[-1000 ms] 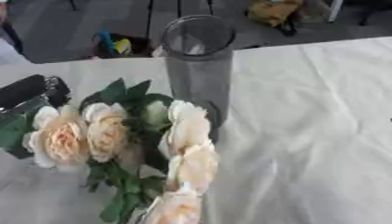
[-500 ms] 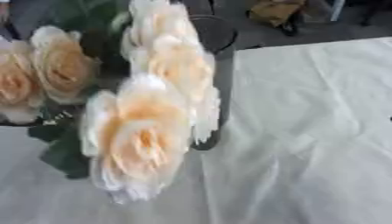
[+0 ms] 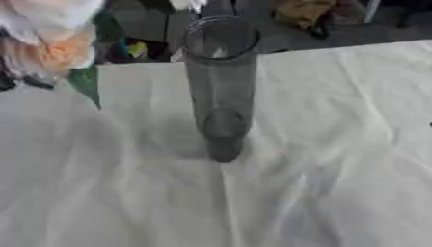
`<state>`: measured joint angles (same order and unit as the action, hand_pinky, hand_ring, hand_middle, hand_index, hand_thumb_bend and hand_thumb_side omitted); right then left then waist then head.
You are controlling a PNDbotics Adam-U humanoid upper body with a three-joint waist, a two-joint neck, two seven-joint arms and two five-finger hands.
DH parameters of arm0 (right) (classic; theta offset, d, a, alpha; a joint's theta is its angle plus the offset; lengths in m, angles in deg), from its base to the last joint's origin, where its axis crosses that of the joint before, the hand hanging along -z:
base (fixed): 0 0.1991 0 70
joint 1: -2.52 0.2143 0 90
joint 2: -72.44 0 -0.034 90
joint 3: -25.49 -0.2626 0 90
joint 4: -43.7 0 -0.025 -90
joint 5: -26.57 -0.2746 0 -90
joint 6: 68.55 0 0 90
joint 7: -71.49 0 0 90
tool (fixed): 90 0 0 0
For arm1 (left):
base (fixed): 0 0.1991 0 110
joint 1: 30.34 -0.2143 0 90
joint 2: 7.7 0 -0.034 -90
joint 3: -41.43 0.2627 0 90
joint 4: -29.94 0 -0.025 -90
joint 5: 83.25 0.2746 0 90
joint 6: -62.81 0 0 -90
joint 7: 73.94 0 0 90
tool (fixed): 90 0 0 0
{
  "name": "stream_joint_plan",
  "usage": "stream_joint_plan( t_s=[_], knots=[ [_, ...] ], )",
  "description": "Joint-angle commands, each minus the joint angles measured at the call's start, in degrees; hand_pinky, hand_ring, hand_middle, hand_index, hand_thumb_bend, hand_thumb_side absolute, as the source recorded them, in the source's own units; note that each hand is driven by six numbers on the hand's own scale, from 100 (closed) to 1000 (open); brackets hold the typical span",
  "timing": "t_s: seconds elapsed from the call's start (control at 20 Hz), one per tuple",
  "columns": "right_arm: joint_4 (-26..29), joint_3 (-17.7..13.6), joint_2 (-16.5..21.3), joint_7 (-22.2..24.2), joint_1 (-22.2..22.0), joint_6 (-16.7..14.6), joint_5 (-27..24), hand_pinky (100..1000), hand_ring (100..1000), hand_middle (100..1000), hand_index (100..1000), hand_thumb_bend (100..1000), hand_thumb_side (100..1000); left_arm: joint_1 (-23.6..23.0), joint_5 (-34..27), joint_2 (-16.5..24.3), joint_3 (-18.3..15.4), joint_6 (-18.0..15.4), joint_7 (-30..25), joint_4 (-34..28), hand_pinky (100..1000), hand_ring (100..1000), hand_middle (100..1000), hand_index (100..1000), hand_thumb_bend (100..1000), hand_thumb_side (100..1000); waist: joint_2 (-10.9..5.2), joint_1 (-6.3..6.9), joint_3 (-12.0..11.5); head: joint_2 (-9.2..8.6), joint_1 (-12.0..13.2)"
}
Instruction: Arrange flowers into the vase.
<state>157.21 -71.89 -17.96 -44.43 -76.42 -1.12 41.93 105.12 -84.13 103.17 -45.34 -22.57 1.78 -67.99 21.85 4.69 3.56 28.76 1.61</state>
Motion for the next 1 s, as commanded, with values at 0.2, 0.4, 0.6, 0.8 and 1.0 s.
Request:
stream_joint_plan(
  t_s=[0.2,0.4,0.6,0.8,1.0],
  knots=[
    [1.1,0.0,2.1,0.0,0.1,0.0,-0.8,522,659,563,815,100,886,3.2,-7.2,2.4,-2.1,3.2,4.6,-0.2,100,100,100,100,100,528,-3.11,1.09,0.5,1.31,0.8],
    [1.1,0.4,3.0,0.2,0.3,-0.3,-1.4,524,659,566,816,100,889,5.2,-11.6,1.6,-2.4,4.7,9.7,1.8,100,100,100,100,100,547,-4.00,1.20,1.2,2.11,1.4],
    [1.1,0.6,3.5,0.5,0.6,-0.4,-2.2,524,659,568,815,100,884,6.6,-15.7,0.8,-2.4,5.1,15.6,3.4,100,100,100,100,100,555,-4.80,1.56,1.9,3.01,2.4],
    [1.1,0.7,3.7,0.7,0.8,-0.3,-2.7,524,659,568,815,100,881,8.3,-19.0,0.1,-2.0,5.2,20.7,4.1,100,100,100,100,100,569,-5.29,1.88,2.4,3.36,3.4],
    [1.1,0.9,3.8,1.0,1.0,-0.3,-3.1,524,659,567,815,100,876,11.4,-23.2,-1.5,-1.3,5.5,24.7,5.6,100,100,100,100,100,591,-5.37,2.17,2.8,3.22,4.1]
  ],
)
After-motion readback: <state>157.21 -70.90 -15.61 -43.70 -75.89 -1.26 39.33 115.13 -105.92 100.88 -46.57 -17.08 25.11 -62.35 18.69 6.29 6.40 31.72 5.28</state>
